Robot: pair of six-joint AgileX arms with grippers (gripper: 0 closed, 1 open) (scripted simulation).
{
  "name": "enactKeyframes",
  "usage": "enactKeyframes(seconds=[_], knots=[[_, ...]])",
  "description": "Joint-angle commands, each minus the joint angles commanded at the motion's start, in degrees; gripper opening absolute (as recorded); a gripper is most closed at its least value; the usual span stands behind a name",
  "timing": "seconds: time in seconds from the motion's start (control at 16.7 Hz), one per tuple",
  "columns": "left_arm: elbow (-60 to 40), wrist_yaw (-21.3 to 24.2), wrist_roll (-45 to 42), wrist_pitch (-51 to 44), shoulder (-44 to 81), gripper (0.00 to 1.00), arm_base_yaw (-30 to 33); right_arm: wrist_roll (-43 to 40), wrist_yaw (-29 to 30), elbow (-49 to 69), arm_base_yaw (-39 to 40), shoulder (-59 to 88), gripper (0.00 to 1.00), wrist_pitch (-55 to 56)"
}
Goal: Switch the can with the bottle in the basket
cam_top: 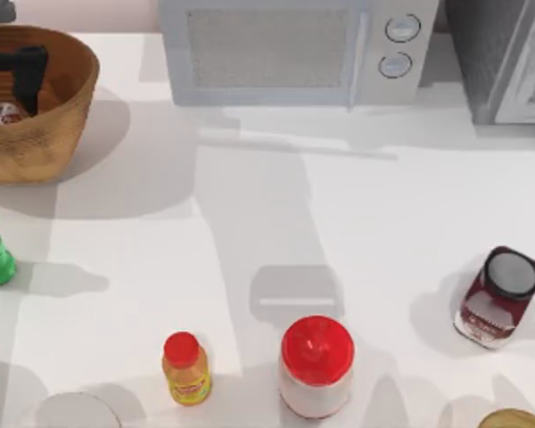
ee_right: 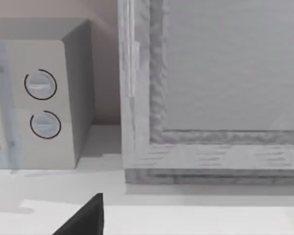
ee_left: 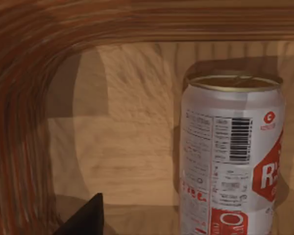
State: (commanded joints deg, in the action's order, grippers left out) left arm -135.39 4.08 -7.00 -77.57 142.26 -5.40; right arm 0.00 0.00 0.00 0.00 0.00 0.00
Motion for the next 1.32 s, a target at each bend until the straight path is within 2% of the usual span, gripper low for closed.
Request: enactKeyframes(seconds=[0.18, 0.54, 0.84, 1.32], knots=[[1.06, -0.01, 0.17, 1.1, 0.14, 1.0, 0.23, 0.0, 0.0, 0.0, 0.0, 0.0, 1.0, 0.0], [9.34, -0.01, 0.36, 11.15, 1.66, 1.0, 0.38, 0.0, 0.0, 0.0, 0.0, 0.0, 1.0, 0.0], [10.18, -0.01, 0.38, 12.02, 1.82, 1.0, 0.4, 0.0, 0.0, 0.0, 0.0, 0.0, 1.0, 0.0], [10.18, -0.01, 0.38, 12.02, 1.82, 0.4, 0.4, 0.0, 0.0, 0.0, 0.0, 0.0, 1.0, 0.0]])
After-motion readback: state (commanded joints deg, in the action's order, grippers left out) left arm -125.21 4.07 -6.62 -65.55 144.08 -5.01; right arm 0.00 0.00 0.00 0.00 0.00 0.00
